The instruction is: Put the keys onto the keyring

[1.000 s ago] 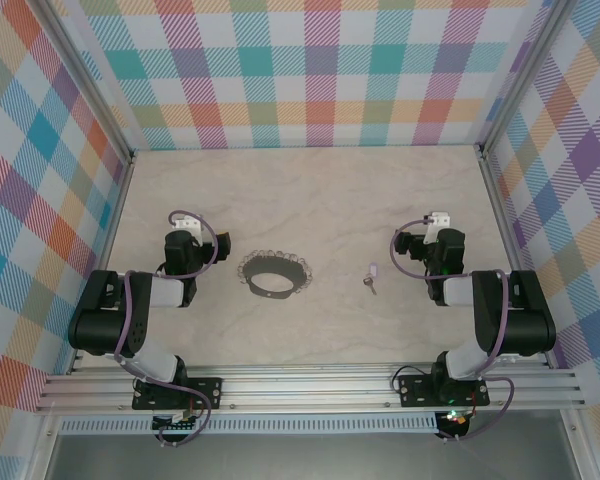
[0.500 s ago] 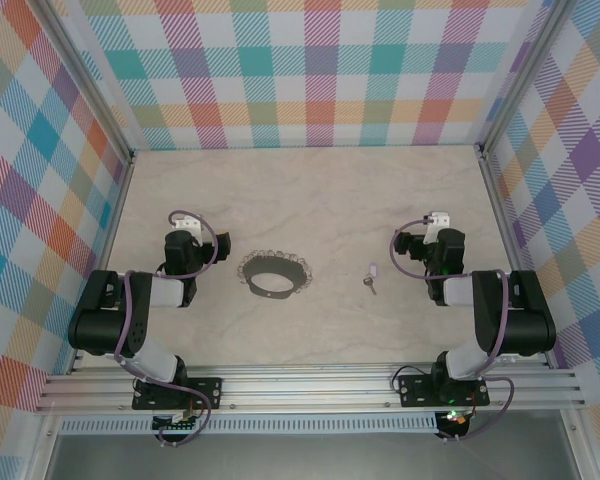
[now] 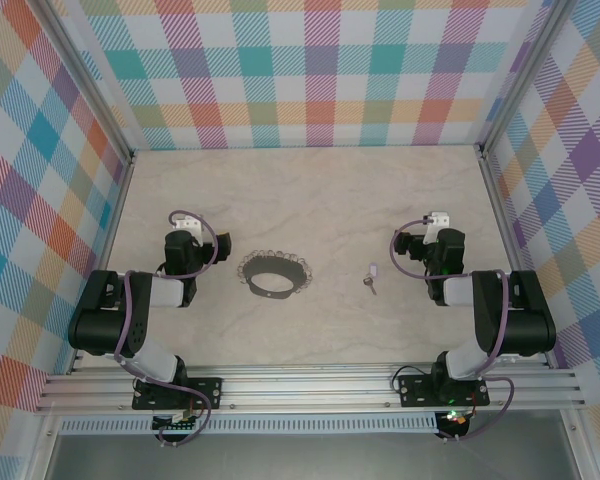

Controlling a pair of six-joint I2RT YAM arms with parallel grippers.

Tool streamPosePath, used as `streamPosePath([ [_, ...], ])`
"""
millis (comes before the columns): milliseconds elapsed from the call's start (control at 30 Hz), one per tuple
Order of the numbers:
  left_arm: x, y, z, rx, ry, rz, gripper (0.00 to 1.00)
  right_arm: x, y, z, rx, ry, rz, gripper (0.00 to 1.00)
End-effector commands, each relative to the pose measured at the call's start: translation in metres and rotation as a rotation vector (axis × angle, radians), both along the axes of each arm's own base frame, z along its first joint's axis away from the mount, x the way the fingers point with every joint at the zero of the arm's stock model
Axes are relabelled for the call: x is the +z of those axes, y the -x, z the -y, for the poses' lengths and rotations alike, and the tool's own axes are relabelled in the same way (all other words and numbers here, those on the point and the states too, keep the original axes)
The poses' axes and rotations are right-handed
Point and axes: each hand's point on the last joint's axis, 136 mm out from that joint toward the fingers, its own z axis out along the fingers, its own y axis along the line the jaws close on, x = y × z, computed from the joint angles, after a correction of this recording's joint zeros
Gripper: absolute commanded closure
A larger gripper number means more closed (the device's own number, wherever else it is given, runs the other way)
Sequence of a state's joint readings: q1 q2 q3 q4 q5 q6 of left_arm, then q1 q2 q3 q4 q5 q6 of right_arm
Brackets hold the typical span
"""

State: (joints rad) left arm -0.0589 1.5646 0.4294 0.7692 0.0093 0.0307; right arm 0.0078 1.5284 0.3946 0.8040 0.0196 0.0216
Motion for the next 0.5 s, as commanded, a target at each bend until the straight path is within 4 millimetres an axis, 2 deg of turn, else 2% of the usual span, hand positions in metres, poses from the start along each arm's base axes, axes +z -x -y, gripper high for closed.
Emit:
streamPosePath([
  [0,0.02,-0.003,0.005,-0.053,-0.002,0.009,0.0,0.031,-0.002,0.008,-0.05,-0.001,0.052,0.0],
  [133,0.037,0.002,0.001,-0.032,-0.009,-0.04,0.0,0.048,0.012,0.013,-0.106,-0.059,-0.036,0.0],
  [233,0.056,0.008,-0.005,0.012,0.008,-0.079,0.0,0.066,0.024,0.015,-0.188,-0.184,-0.123,0.0],
  [333,0.074,0.017,-0.011,0.067,0.037,-0.139,0.0,0.078,0.041,0.034,-0.416,-0.343,-0.207,0.0],
  [467,0.098,0.034,-0.017,0.157,0.122,-0.173,0.0,0.102,0.045,0.006,-0.237,-0.355,-0.244,0.0],
])
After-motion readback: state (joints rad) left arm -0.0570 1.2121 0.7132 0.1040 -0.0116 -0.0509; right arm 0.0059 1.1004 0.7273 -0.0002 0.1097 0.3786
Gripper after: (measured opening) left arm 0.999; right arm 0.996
